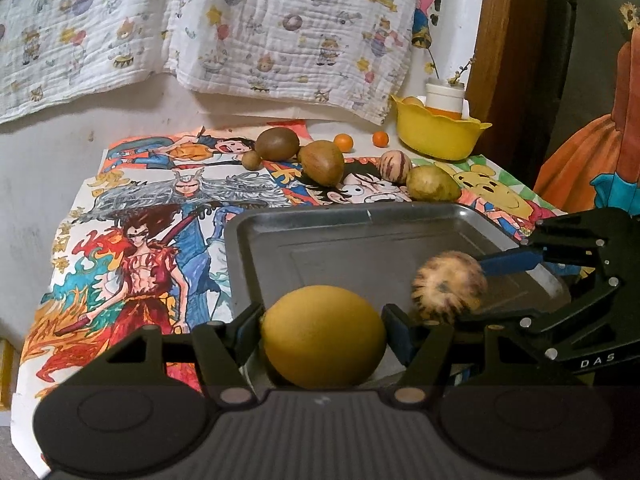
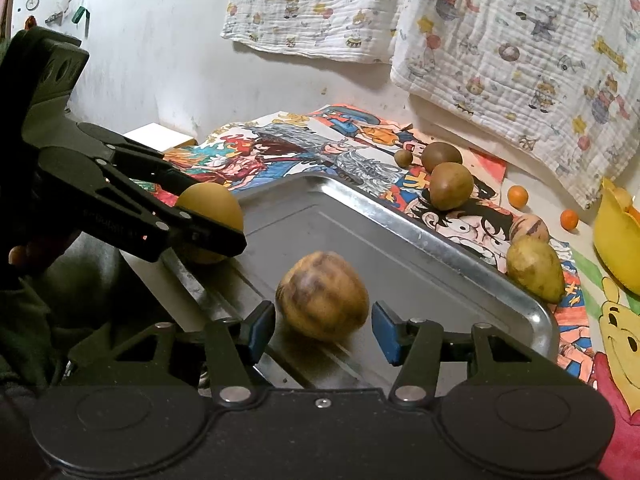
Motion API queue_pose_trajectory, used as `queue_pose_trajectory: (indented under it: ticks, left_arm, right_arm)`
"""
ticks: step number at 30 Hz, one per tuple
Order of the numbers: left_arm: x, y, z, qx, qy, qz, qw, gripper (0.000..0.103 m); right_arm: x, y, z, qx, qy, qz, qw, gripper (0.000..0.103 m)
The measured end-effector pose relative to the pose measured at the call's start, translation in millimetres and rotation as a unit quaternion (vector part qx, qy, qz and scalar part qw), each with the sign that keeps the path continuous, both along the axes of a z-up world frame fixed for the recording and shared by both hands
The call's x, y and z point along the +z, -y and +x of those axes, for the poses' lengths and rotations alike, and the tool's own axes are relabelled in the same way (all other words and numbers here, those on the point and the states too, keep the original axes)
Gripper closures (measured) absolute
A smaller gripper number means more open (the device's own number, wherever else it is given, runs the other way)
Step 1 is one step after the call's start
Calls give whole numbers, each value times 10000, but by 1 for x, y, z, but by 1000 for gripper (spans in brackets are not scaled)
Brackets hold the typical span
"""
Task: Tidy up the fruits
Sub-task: 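Open the right tool to drop the pepino while the left tool sets the lemon on the tray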
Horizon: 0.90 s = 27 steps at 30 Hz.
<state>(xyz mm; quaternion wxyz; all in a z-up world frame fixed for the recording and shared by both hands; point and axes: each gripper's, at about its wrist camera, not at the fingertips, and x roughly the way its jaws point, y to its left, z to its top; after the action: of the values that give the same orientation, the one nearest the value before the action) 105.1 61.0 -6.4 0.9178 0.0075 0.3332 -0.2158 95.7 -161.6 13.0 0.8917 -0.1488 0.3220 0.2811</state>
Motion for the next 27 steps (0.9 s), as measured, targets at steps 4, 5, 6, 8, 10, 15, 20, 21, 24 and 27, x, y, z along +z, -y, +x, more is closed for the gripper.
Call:
queue_pose_trajectory:
  ticks: [4,5,6,8,10,15,20,21,24,27]
  left_arm:
    - [2,-1,-4,24,53,-15,10000,26]
    - [2,-2,-6,34,79,-38,10000,23]
    - [3,-3,-8,37,106,-58,9999,21]
    - [6,-6,-13,45,162,-109,9998,18]
    - [8,-9,-17,29,212,-130,9997,13]
    - [10,-14,-31,-21,352,-139,9993,1]
    - [5,-12,-45,-153,427,139,9989,0]
    - [4,-11,-48,-185,436,221,9986,0]
    - [2,-8,-55,-273,492,466,9973,0]
    - [0,-6,-60,-335,468,691,9960,0]
  right_arm:
    - [0,0,-3,-12,15,40,10000,43]
    - [1,0,-5,-10,26,61,10000,41]
    - [1,0,-7,-10,38,81,10000,39]
    - [2,2,-10,-3,50,117,9999,34]
    - [3,3,-15,17,77,159,9998,21]
    - [6,9,-26,-2,152,302,9994,5]
    - [4,17,-29,-215,71,372,9991,1]
    - [4,20,-30,-278,55,383,9989,1]
    - [2,28,-32,-510,15,409,9979,1]
    - [1,37,-33,-745,-26,459,9962,1]
